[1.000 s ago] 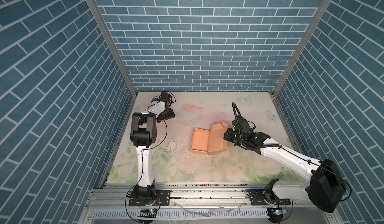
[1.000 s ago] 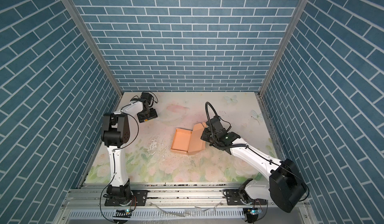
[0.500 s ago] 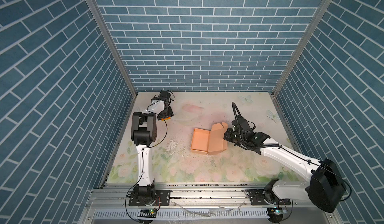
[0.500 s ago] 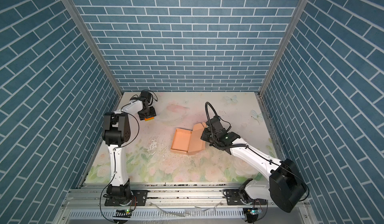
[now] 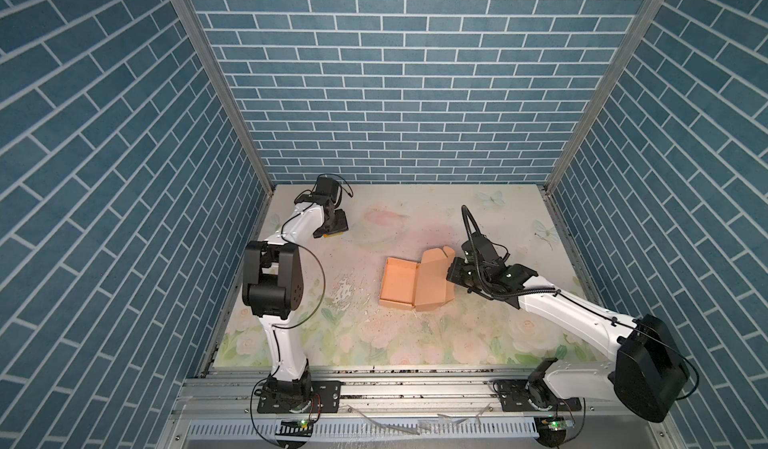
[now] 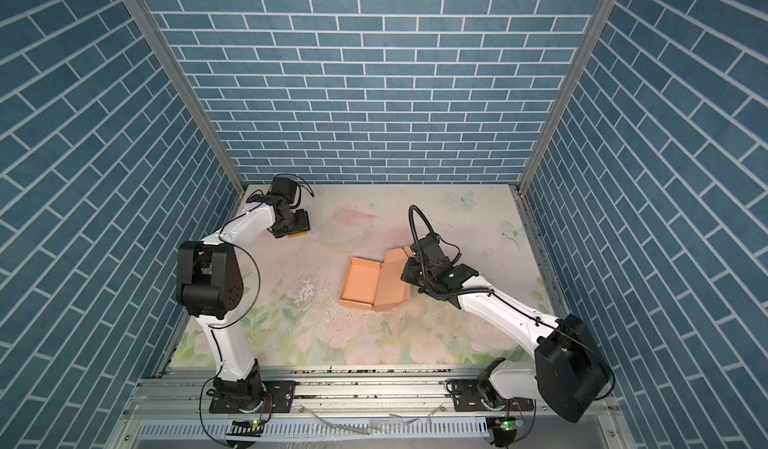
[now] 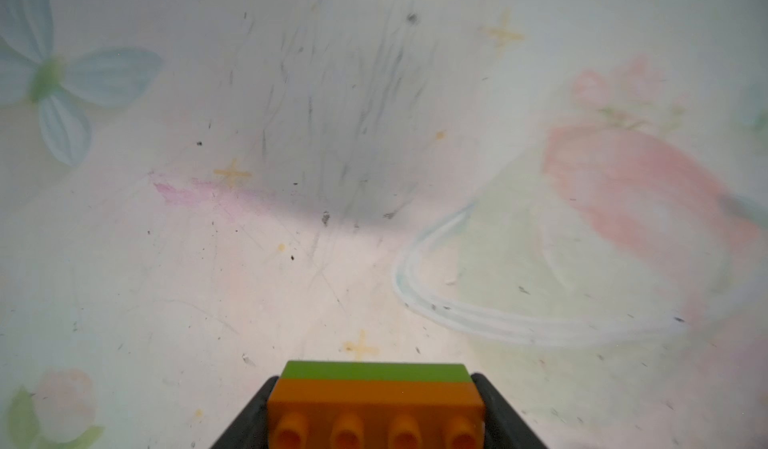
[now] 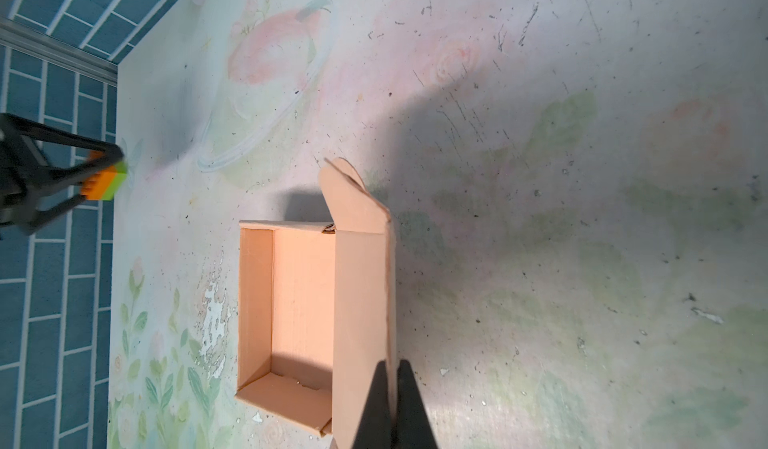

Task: Fold the paper box
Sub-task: 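Carry the brick over the box with the left gripper and drop it inside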

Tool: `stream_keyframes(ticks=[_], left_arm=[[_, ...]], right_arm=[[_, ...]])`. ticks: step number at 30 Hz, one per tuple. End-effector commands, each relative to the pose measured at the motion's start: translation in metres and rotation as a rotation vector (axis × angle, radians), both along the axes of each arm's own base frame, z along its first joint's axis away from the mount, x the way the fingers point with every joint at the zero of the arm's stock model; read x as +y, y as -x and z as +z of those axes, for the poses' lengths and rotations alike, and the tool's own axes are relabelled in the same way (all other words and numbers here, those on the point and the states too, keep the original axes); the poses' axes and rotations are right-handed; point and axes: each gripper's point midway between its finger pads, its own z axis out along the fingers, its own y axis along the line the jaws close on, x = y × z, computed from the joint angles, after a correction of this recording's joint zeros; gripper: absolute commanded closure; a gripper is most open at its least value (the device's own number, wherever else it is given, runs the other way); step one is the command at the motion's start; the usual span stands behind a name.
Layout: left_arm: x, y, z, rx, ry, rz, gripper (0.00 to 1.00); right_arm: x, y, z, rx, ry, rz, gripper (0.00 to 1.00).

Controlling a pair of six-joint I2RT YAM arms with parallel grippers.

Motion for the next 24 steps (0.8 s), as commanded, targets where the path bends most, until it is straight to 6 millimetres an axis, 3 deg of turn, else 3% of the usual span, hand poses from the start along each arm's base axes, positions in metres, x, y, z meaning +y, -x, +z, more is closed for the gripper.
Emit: stream_keyframes(ticks=[1, 6, 14, 18, 24], left_arm=[[-0.04, 0.029, 0.009, 0.014, 0.014, -0.114, 0.52], [-0.092, 0.08, 0.011, 0.047, -0.007, -0.266, 0.52], [-0.148, 0.145, -0.01, 0.109, 0.02, -0.4, 0.49], [-0.169, 0.165, -0.027, 0.147, 0.018, -0.448, 0.49], [-0.191, 0.175, -0.048, 0.188, 0.004, -0.498, 0.49]], right_arm=[[0.006, -0.006, 0.007, -0.031, 0.006, 0.019, 1.0], [0.006, -0.007, 0.009, -0.039, 0.012, 0.022, 1.0], [0.003, -0.008, 0.008, -0.045, 0.032, 0.017, 1.0], [0.005, -0.009, 0.006, -0.039, 0.033, 0.018, 1.0], [0.003, -0.009, 0.006, -0.039, 0.035, 0.013, 1.0]])
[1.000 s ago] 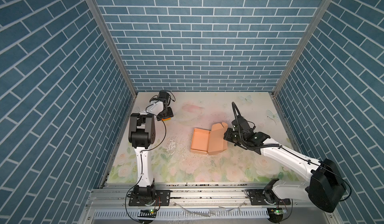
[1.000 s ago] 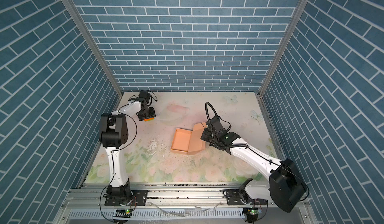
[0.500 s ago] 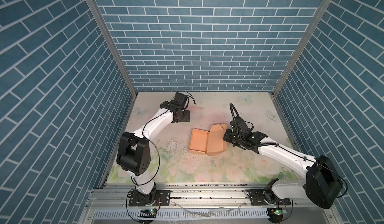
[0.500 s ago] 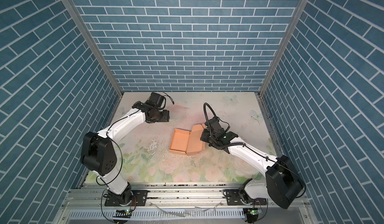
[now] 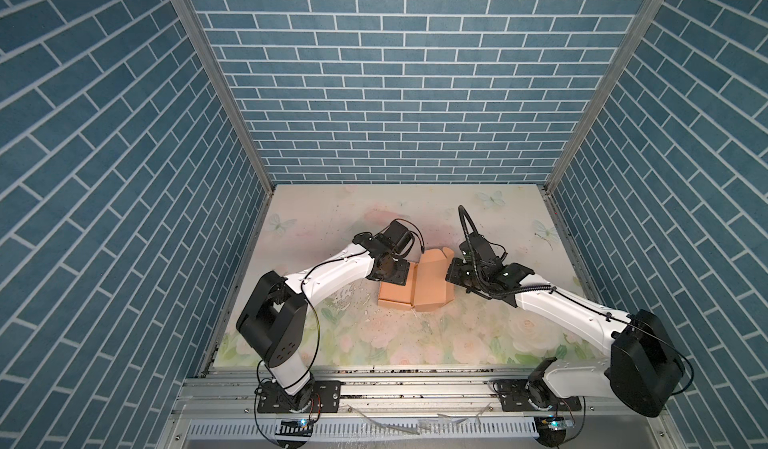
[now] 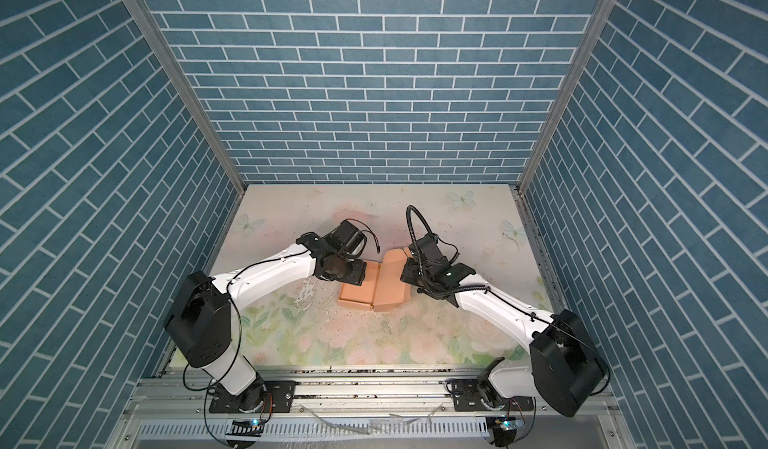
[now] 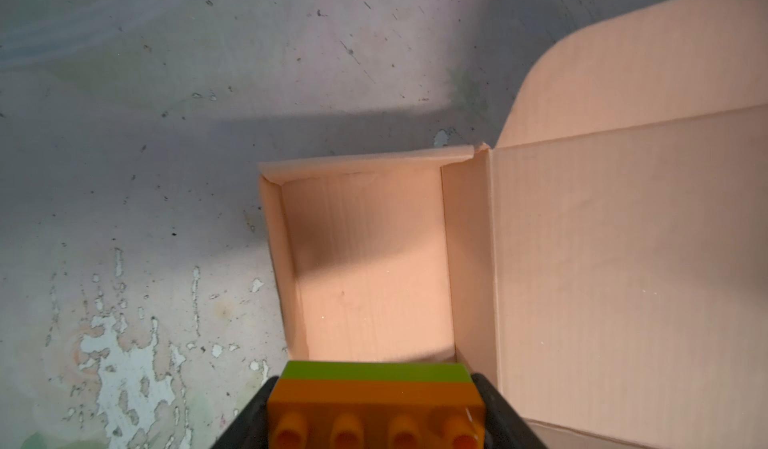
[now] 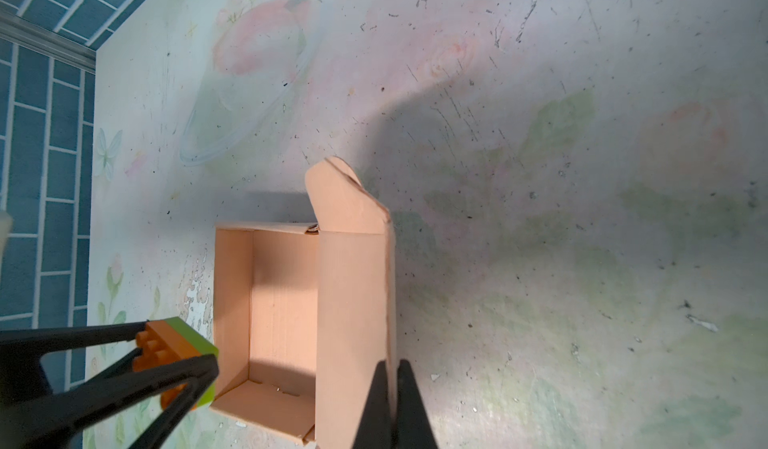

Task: Fold the paper box
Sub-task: 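Carry the brick over the box with the left gripper and drop it inside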

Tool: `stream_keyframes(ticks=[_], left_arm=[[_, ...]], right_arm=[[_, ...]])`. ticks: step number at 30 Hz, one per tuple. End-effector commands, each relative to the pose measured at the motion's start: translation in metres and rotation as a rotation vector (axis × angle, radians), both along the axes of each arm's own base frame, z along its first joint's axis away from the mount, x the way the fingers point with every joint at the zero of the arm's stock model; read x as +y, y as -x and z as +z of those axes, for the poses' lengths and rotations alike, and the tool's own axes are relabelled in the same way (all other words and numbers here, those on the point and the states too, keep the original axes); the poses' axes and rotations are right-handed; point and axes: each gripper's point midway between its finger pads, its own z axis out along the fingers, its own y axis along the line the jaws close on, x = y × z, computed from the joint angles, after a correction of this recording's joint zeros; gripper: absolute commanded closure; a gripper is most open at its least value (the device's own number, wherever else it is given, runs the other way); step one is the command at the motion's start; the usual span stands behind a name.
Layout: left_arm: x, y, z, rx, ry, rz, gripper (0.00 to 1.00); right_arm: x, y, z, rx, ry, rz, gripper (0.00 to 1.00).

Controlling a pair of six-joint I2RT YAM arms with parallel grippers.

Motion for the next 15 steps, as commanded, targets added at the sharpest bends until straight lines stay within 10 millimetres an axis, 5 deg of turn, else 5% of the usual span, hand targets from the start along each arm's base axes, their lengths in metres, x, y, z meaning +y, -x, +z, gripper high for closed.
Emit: stream_keyframes(ticks=[1, 11, 15], left_arm=[[-0.007, 0.004, -0.02, 0.044, -0.019, -0.004, 0.49], [-0.027, 0.0, -0.043, 0.073, -0.015, -0.022, 0.49], [-0.025, -0.001, -0.046, 0.075, -0.035, -0.022, 0.4]], right_arm=[[0.003, -0.005, 0.009, -0.034, 0.009, 0.002, 1.0], [0.005, -0.005, 0.009, -0.03, 0.009, 0.007, 1.0], [0.006, -0.006, 0.008, -0.029, 0.011, 0.012, 1.0]])
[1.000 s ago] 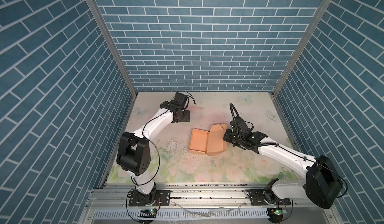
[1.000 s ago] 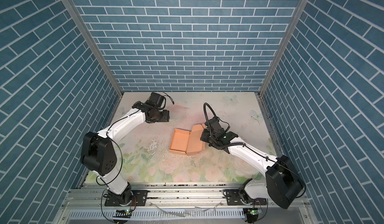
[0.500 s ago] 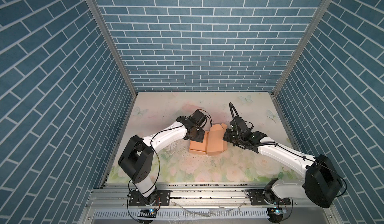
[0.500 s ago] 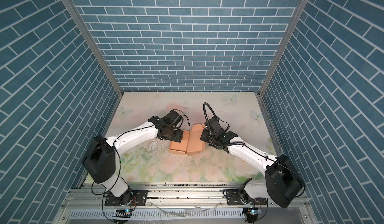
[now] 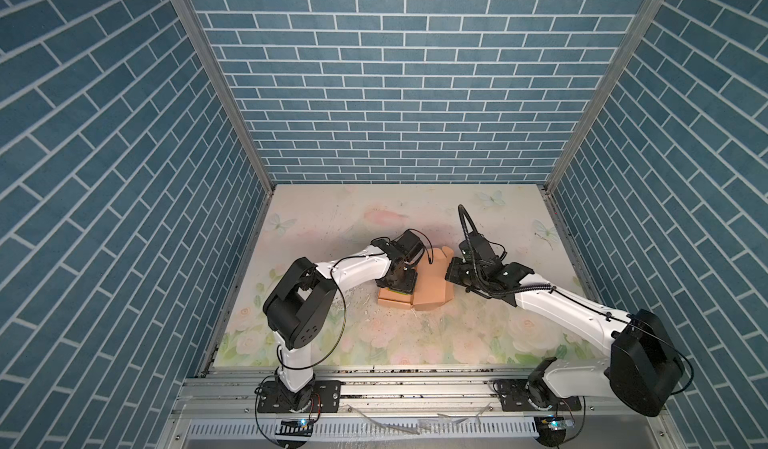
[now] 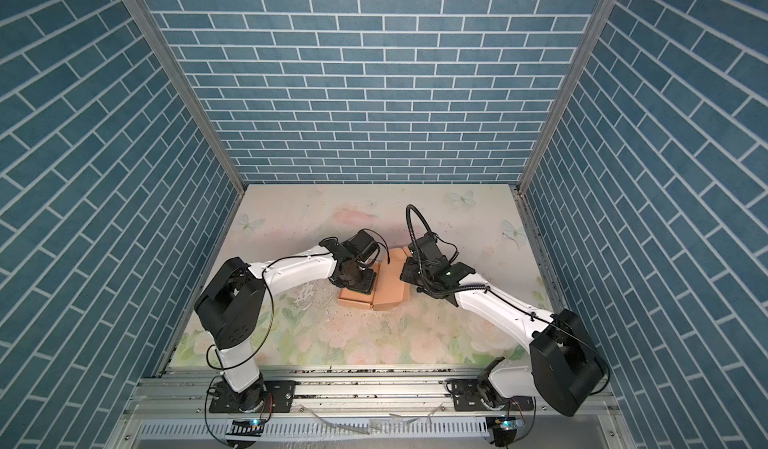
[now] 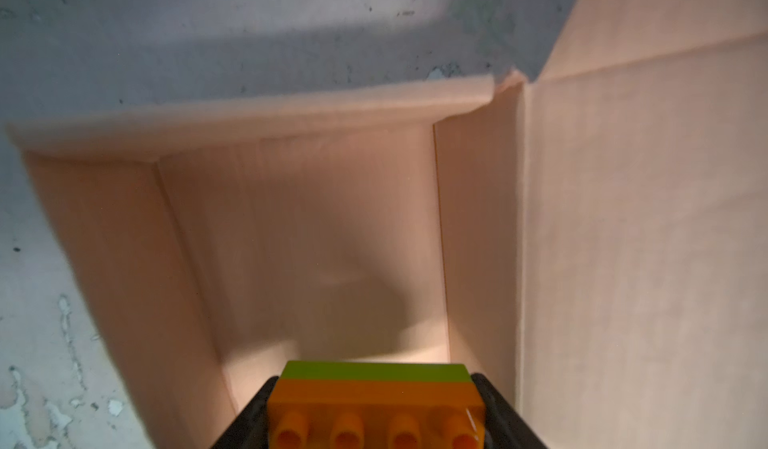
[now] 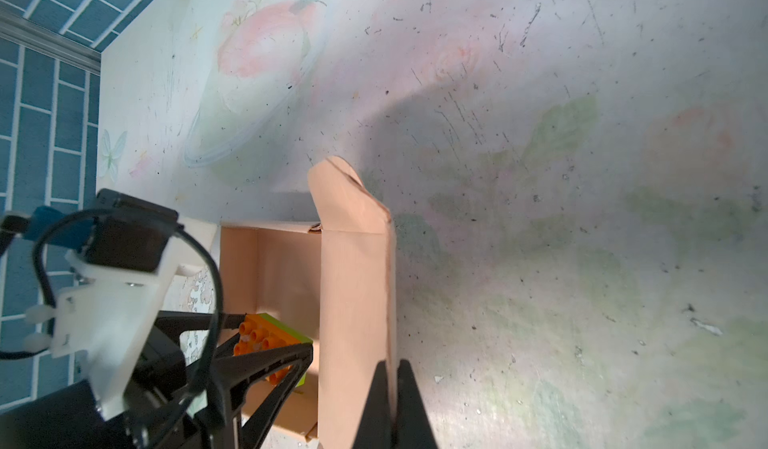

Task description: Fold the paper box

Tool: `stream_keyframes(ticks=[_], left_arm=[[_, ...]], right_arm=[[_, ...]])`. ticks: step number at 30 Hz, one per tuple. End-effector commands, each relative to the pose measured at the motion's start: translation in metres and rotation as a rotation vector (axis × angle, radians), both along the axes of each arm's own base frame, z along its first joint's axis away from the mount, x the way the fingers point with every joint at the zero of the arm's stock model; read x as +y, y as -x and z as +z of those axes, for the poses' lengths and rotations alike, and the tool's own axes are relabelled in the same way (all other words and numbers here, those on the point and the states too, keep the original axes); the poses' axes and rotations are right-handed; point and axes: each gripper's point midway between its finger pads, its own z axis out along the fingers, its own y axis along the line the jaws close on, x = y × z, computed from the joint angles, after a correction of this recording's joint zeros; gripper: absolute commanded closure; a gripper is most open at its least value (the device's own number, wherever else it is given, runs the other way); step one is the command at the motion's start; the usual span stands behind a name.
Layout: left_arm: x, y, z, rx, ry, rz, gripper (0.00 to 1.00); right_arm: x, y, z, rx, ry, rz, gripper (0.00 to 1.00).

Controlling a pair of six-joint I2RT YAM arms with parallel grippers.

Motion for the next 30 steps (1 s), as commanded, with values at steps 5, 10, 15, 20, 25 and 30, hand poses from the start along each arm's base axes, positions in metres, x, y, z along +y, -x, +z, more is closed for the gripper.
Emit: stream_keyframes(ticks=[5, 10, 15, 20, 25, 30], left_arm=[[-0.004, -0.008, 0.011, -0.038, 0.001, 0.005, 0.22], [-0.001, -0.013, 0.03, -0.084, 0.017, 0.016, 0.12], [0.0, -0.017, 0.053, -0.119, 0.06, 0.024, 0.04], [-0.004, -0.021, 0.08, -0.154, 0.156, 0.032, 0.03], [-0.009, -0.022, 0.1, -0.186, 0.231, 0.027, 0.03], [0.006, -0.034, 0.095, -0.188, 0.205, 0.03, 0.04]], right_arm=[[0.004, -0.006, 0.007, -0.03, 0.015, 0.008, 1.0], [0.003, -0.005, 0.005, -0.026, 0.022, 0.011, 1.0], [0.0, -0.004, 0.005, -0.027, 0.034, 0.01, 1.0], [-0.005, -0.002, 0.006, -0.032, 0.066, 0.022, 1.0], [-0.004, 0.0, 0.009, -0.032, 0.092, 0.061, 1.0], [0.005, 0.0, 0.011, -0.022, 0.141, 0.163, 1.0]])
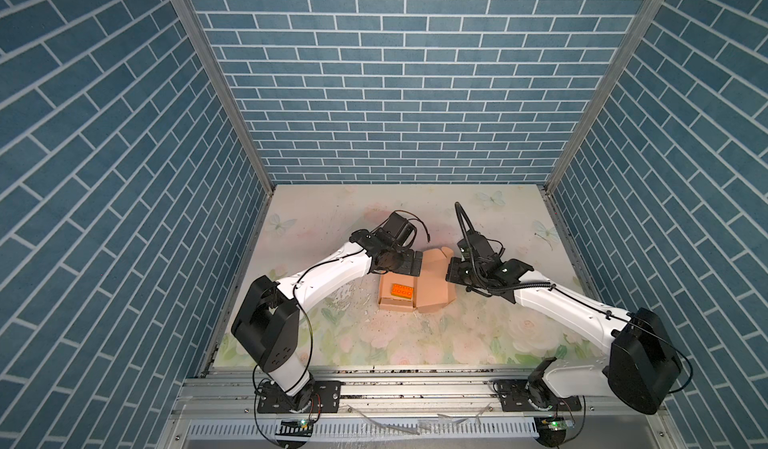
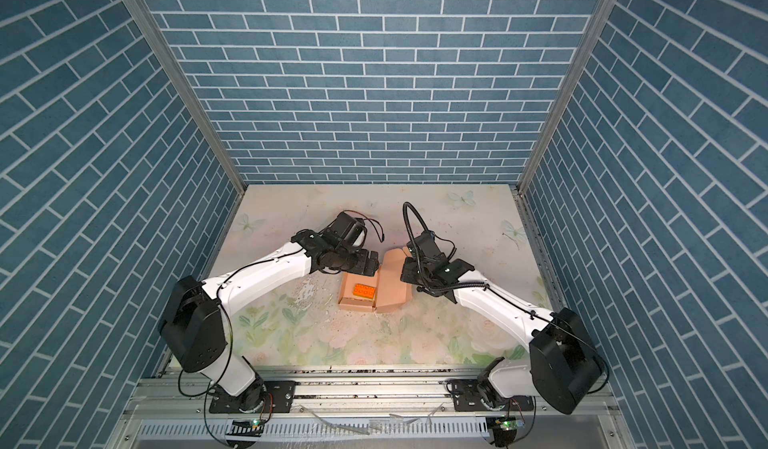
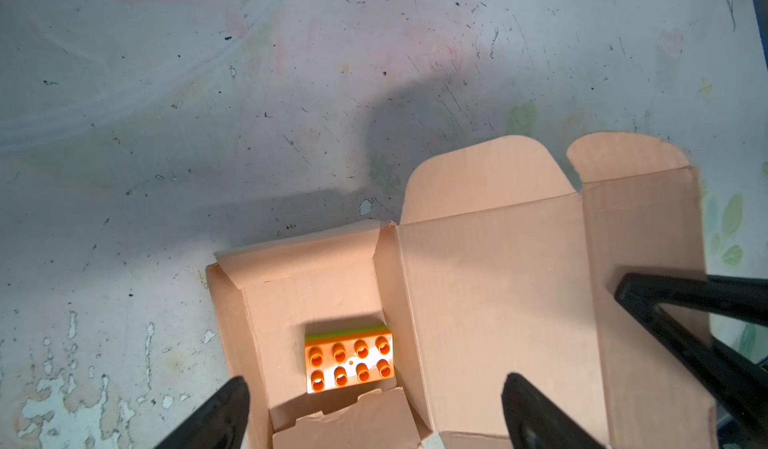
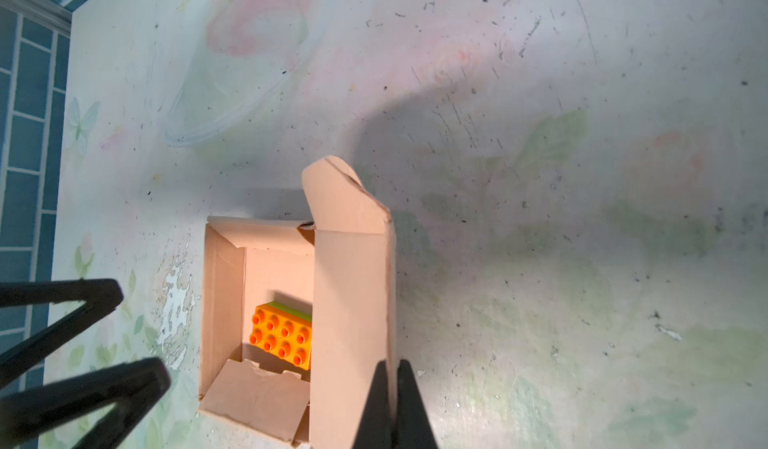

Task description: Fold the paper box

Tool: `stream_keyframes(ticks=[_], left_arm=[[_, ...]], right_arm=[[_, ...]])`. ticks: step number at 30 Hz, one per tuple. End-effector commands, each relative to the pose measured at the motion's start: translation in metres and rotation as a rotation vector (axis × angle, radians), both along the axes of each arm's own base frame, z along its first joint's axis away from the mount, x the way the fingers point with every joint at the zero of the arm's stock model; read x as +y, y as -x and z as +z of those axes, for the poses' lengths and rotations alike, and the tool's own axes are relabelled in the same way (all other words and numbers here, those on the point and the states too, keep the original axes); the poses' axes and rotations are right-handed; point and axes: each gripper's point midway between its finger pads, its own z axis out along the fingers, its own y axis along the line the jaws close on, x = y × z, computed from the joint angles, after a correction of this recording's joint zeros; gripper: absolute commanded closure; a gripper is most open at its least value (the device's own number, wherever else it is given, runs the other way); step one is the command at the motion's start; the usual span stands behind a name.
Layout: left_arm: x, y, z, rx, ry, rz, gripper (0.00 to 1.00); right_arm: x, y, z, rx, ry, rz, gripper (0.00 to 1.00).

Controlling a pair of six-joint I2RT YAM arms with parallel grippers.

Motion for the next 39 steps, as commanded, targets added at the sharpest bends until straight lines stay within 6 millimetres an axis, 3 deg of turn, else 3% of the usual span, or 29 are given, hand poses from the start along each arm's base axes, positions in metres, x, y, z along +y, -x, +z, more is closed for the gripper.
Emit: stream_keyframes(ticks=[1, 9, 12, 15, 21, 25, 29, 39], left_arm=[[0.011, -0.013, 0.002, -0.015, -0.006, -0.001, 0.05], [0.041, -0.037, -0.009, -0.058, -0.129, -0.067, 0.12], [0.048, -0.047, -0.021, -0.067, -0.164, -0.1, 0.16], [0.041, -0.05, -0.036, -0.048, -0.16, -0.167, 0.21], [0.024, -0.036, -0.062, 0.016, -0.098, -0.278, 0.24], [0.016, -0.032, -0.068, 0.019, -0.064, -0.302, 0.26], [0.01, -0.026, -0.072, 0.032, -0.059, -0.338, 0.37], [0.0, -0.002, -0.092, 0.069, -0.15, -0.436, 0.41]], right_arm=[[0.007, 0.002, 0.003, -0.002, 0.069, 0.113, 1.0], [0.017, 0.003, 0.009, -0.007, 0.161, 0.344, 1.0], [0.011, -0.004, 0.01, -0.01, 0.179, 0.366, 1.0], [0.007, -0.008, 0.012, -0.003, 0.157, 0.381, 1.0], [0.003, -0.012, 0.014, -0.009, 0.151, 0.4, 1.0], [0.004, -0.012, 0.011, -0.002, 0.151, 0.409, 1.0], [0.005, -0.013, 0.01, -0.005, 0.147, 0.41, 1.0], [0.005, -0.015, 0.015, -0.018, 0.15, 0.417, 1.0]])
